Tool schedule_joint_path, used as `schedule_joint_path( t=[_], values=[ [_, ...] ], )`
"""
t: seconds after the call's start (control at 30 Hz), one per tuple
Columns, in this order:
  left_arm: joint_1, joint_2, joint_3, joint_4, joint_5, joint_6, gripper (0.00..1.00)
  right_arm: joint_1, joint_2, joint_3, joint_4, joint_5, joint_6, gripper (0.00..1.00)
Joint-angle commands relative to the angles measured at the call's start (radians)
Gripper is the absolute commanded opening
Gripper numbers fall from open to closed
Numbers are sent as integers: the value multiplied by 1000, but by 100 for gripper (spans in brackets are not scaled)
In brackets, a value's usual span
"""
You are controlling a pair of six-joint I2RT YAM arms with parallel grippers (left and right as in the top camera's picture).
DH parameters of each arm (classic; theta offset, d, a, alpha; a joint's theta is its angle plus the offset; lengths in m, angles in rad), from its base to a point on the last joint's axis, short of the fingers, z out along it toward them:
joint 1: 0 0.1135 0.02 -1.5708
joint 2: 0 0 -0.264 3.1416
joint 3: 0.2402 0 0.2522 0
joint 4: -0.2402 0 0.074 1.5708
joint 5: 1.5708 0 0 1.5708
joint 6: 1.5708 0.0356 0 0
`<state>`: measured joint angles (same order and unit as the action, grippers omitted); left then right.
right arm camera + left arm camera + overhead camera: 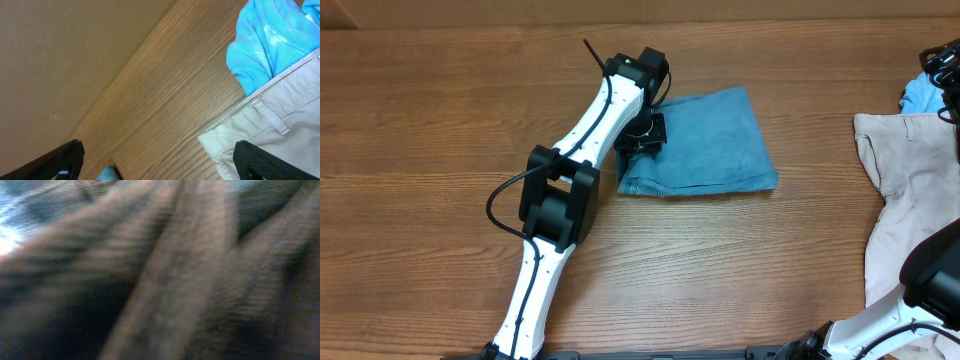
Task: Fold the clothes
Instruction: 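Reach the left gripper to the bundle's top edge and grasp it, then hold the bundle's left edge with the left gripper and lift slightly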
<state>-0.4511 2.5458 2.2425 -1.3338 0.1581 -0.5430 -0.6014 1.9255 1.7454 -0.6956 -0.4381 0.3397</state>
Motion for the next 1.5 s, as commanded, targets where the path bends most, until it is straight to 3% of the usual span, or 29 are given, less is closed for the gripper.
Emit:
schedule_joint_path(
  t=[0.0,0.27,0.3,0.33,0.37,0.43,0.5,0.57,0.67,0.8,1.07,1.47],
  values=[
    [-12,170,-126,-67,-132,16,4,-2,0,2,5,0,-3,100],
    [44,169,23,-181,-139,16,4,-2,0,2,5,0,-3,100],
    [50,169,33,-192,-138,24,16,-2,0,2,5,0,-3,100],
    [55,169,33,-203,-138,24,63,-2,0,2,5,0,-3,100],
    [59,169,32,-212,-142,28,88,-2,0,2,5,0,-3,100],
    [65,169,19,-226,-142,51,98,-2,0,2,5,0,-3,100],
    [70,169,20,-258,-142,105,86,-2,0,2,5,0,-3,100],
    [74,168,35,-291,-142,111,82,-2,0,2,5,0,-3,100],
    [77,108,48,-309,-140,109,83,-2,0,2,5,0,-3,100],
    [79,-57,48,-304,-140,90,100,-2,0,2,5,0,-3,100],
    [64,-233,47,-356,-123,68,100,-2,0,2,5,0,-3,100],
    [-91,-407,-14,-356,-154,27,100,-2,0,2,5,0,-3,100]
  ],
)
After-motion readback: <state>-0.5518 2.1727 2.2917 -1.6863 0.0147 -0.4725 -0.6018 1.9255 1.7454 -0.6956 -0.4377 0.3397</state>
